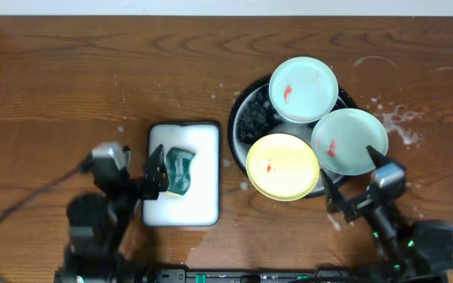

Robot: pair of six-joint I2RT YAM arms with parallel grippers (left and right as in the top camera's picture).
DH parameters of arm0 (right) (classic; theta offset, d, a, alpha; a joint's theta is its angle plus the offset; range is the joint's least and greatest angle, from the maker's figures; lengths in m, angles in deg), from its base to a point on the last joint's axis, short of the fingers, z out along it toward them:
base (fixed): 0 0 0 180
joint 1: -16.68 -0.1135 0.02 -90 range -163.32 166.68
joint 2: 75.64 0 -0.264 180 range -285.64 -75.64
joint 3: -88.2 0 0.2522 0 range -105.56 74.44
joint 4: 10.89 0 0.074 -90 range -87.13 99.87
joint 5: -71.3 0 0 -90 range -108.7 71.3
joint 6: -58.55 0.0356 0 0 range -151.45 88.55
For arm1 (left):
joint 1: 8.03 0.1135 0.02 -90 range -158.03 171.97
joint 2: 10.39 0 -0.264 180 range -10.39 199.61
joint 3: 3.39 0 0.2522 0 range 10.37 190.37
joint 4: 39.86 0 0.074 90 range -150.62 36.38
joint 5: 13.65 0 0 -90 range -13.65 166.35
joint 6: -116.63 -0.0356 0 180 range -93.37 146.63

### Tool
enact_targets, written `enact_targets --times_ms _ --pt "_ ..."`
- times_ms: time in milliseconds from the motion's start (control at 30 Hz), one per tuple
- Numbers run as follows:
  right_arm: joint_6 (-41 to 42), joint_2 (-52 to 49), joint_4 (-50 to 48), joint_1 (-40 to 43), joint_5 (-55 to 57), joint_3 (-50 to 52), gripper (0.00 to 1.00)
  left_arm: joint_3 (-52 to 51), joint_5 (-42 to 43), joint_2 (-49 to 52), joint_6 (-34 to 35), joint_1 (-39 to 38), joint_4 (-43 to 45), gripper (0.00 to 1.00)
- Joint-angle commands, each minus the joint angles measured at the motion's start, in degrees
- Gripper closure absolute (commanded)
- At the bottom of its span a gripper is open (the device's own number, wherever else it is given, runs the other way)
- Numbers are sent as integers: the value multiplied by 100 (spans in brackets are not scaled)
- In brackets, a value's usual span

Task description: Clean dirty plates on tray and stack at the side

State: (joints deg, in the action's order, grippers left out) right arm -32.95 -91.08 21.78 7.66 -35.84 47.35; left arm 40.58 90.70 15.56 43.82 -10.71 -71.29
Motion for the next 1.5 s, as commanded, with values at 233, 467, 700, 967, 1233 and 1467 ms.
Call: enact_targets --times_ms 233,467,700,967,1233,1467 --pt "319 -3512 3047 -79 -46 -3314 1 2575 566 3248 -212 20 -2385 18" --pt "341 -4830 3362 -79 -592 -3499 1 2573 1161 4144 -332 -146 -2994 17" --pt "341 -5495 3362 -79 -1014 -3499 1 2527 -485 5252 -334 -1023 -3412 23" --pt "385 -5423 3453 -79 -1211 -3499 4 2524 -1480 6907 109 -1231 -2474 47" --pt "382 -5414 3600 -79 -1231 -3499 6 2527 -433 7866 -481 -1215 -2039 92" --pt "385 -5416 3606 -79 -1231 -3499 15 2916 -444 7204 -514 -1045 -2562 92"
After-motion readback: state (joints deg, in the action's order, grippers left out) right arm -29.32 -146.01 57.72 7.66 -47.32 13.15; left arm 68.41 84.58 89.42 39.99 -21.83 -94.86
